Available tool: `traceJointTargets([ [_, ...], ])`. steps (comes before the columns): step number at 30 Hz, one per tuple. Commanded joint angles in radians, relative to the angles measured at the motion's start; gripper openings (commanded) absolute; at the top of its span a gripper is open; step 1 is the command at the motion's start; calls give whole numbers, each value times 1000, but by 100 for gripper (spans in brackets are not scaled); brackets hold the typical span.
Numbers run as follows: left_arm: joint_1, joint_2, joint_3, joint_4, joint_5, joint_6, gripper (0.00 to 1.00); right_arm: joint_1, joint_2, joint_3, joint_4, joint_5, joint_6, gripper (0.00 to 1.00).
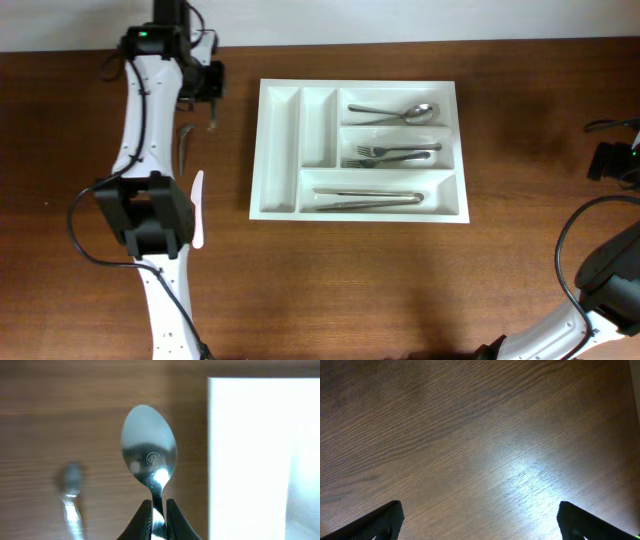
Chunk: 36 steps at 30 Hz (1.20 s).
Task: Pack container
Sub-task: 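Carry the spoon right and lower it into the tray's left compartment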
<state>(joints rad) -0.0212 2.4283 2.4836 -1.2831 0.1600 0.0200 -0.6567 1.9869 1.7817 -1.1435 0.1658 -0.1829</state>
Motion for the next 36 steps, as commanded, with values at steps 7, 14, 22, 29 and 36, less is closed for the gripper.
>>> traceJointTargets([
  [7, -122, 1, 14, -73, 106, -28, 6, 2, -2, -5, 0, -1, 9, 99],
  [14, -189, 1, 9, -80, 88, -29, 7, 2, -2, -5, 0, -1, 9, 99],
  [22, -200, 24, 4, -79, 60, -40, 7, 2, -2, -5, 0, -1, 9, 99],
  [29, -200, 85, 4, -80, 61, -77, 7, 2, -2, -5, 0, -1, 9, 99],
  [36, -201, 98, 4, -76, 61, -77, 10, 2, -2, -5, 0, -2, 9, 99],
])
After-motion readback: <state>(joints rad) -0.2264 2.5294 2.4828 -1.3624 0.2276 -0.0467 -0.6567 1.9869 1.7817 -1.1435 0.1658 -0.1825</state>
